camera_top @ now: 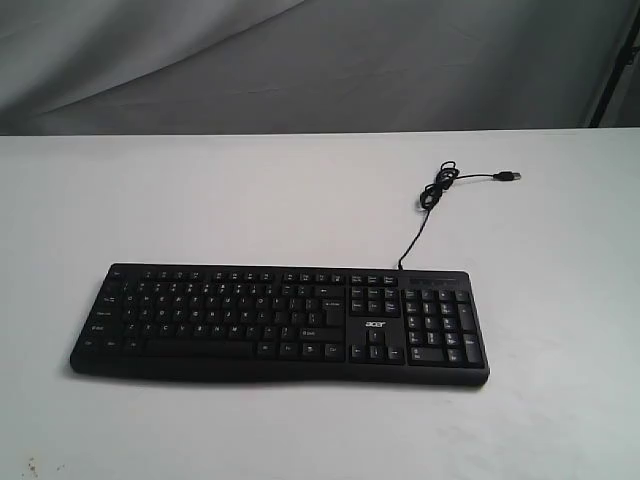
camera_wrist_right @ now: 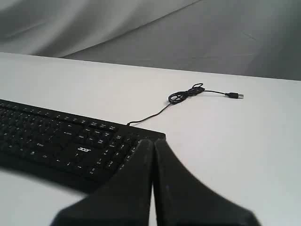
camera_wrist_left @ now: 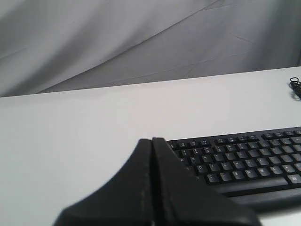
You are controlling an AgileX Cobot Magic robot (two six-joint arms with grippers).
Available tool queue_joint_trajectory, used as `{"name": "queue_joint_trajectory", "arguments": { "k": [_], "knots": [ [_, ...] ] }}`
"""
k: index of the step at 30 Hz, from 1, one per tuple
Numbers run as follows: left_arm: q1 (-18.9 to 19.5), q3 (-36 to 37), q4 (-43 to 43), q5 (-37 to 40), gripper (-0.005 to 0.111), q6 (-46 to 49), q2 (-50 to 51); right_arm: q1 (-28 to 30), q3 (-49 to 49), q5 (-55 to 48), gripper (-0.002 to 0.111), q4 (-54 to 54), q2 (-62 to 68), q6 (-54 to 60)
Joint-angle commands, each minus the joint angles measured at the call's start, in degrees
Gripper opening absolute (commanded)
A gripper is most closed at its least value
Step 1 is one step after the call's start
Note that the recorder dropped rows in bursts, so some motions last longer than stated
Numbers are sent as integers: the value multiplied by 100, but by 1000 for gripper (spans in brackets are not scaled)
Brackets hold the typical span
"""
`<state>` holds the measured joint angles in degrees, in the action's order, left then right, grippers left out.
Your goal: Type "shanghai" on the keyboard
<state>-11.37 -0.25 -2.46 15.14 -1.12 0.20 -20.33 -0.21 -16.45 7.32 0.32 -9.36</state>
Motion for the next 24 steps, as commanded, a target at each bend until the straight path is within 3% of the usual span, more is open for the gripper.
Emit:
{"name": "queue_joint_trajectory", "arguments": {
  "k": [1,14,19,24],
  "knots": [
    [-23,25,-4,-28,0,-16,-20,32,21,7,0,4,-32,-6],
    [-23,25,-4,-28,0,-16,-20,32,21,-81,0,4,-32,-21],
    [-23,25,-4,-28,0,-16,-20,32,-673,-362,0,4,20,-21],
    [-23,25,-4,-28,0,-16,-20,32,-1565,-335,0,4,955,1]
  ]
}}
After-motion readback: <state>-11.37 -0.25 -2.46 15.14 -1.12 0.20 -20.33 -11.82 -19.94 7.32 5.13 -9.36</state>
